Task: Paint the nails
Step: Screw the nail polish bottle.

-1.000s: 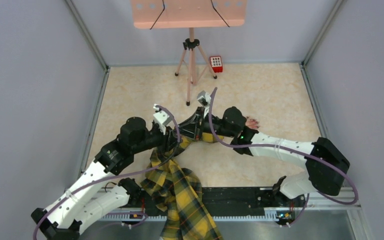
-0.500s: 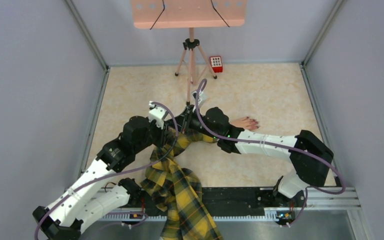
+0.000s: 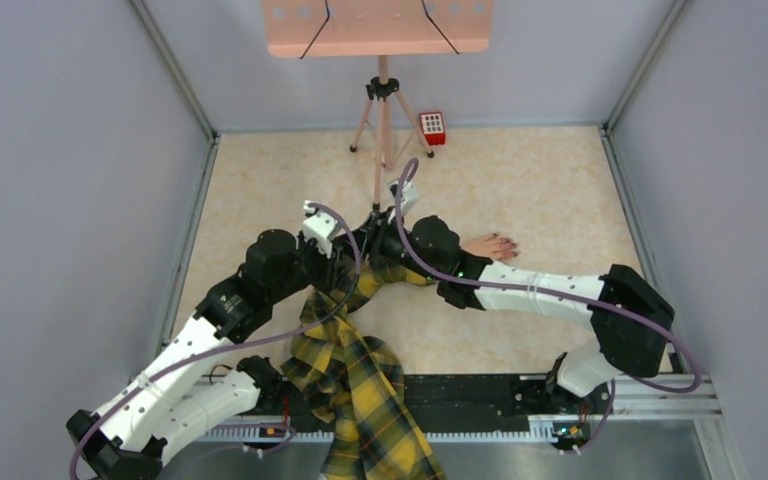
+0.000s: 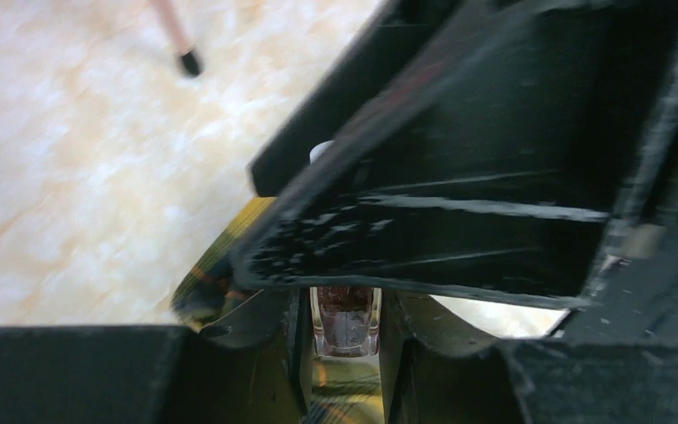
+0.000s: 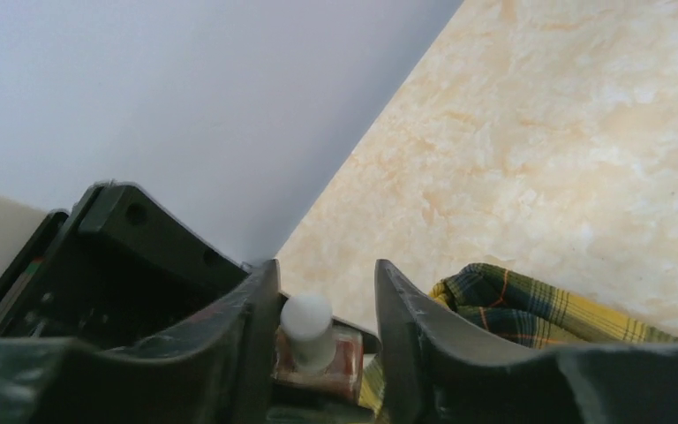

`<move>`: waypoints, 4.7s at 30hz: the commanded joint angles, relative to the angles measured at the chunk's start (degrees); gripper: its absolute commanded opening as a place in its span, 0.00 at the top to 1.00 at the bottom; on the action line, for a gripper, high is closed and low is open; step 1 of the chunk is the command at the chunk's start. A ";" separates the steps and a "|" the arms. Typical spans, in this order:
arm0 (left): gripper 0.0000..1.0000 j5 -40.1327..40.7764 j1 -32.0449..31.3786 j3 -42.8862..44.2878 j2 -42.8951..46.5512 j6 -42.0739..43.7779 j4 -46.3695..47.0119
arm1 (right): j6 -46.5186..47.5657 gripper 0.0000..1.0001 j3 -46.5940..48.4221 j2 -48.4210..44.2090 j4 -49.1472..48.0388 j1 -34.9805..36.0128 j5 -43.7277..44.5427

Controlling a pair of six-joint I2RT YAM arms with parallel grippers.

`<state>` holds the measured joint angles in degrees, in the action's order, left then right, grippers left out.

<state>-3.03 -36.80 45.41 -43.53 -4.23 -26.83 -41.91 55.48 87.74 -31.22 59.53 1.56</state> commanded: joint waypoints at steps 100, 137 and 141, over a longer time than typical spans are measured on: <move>1.00 -3.56 0.79 1.94 2.29 -1.97 9.86 | 5.86 1.00 0.39 -6.65 4.90 4.33 -2.15; 1.00 -57.40 0.74 1.09 1.82 -5.09 19.61 | 20.38 0.30 -12.78 -26.65 -11.36 -1.05 -31.22; 1.00 -57.49 0.76 1.05 1.80 -5.18 19.69 | 17.94 0.39 -12.76 -24.78 -15.35 -1.02 -34.31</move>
<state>-57.28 -36.03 45.63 -41.89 -8.73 -10.98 -21.10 42.92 61.32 -37.93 58.70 -26.50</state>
